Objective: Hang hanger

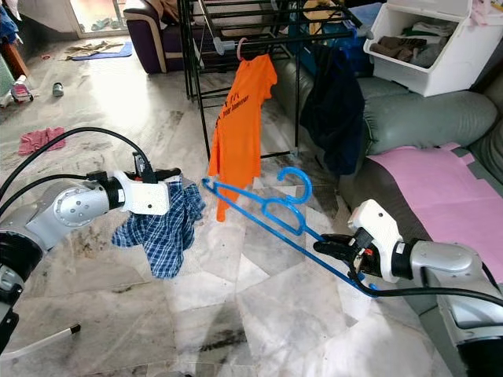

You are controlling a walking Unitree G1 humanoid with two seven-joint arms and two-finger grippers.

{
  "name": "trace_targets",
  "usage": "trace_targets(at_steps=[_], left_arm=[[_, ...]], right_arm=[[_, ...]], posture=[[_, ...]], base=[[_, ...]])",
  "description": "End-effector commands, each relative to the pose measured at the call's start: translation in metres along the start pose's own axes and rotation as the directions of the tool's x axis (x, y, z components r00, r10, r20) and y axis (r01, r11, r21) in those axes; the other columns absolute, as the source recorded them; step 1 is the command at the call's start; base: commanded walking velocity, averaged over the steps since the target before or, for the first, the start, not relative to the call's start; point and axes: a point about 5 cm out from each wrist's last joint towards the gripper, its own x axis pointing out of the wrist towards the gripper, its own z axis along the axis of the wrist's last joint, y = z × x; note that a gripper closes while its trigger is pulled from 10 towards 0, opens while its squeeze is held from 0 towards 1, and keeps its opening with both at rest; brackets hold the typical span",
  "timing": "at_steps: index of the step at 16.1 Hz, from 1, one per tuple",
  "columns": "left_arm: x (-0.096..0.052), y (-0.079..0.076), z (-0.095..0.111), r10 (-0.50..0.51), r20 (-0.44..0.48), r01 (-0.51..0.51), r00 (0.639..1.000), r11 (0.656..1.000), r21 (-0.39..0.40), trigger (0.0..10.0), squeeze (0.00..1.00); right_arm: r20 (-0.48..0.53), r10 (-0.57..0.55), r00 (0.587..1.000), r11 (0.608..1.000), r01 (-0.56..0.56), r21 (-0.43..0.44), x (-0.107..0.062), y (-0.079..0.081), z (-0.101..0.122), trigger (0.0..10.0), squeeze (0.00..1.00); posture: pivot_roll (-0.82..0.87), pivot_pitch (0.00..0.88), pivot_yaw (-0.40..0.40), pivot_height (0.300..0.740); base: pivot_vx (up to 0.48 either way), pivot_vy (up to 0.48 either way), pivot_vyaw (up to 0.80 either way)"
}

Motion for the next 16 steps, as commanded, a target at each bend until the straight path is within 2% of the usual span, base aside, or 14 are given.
trace_targets(at_steps=[1,13,14,15,16], left_arm=[[-0.001,0.005,0.000,-0.005,0.001,0.005,1.000,1.000,0.031,10.0,0.00],[-0.001,0.005,0.000,-0.005,0.001,0.005,1.000,1.000,0.031,10.0,0.00],[0.005,0.011,0.000,0.079,0.026,-0.076,0.997,0.991,-0.107,10.0,0.00],[0.011,0.012,0.001,0.185,0.044,-0.162,0.982,0.937,-0.311,10.0,0.00],[0.012,0.011,0.001,0.200,0.045,-0.171,0.979,0.918,-0.358,10.0,0.00]], right_arm=[[0.016,0.017,1.000,1.000,-0.017,-0.018,-0.001,0.001,0.006,10.0,0.00],[0.016,0.017,1.000,1.000,-0.017,-0.018,-0.001,0.001,0.006,10.0,0.00],[0.070,-0.114,0.991,0.991,0.118,-0.058,0.006,-0.016,0.018,10.0,0.00],[0.195,-0.325,0.925,0.935,0.346,-0.082,0.026,-0.039,0.040,10.0,0.00],[0.256,-0.381,0.889,0.907,0.413,-0.085,0.039,-0.045,0.054,10.0,0.00]], posture=[[0.07,0.063,-0.019,0.740],[0.07,0.063,-0.019,0.740],[0.05,0.072,-0.017,0.740],[0.05,0.074,-0.006,0.740],[0.04,0.074,0.004,0.740]], base=[[0.000,0.000,0.00],[0.000,0.000,0.00],[0.000,0.000,0.00],[0.000,0.000,0.00],[0.000,0.000,0.00]])
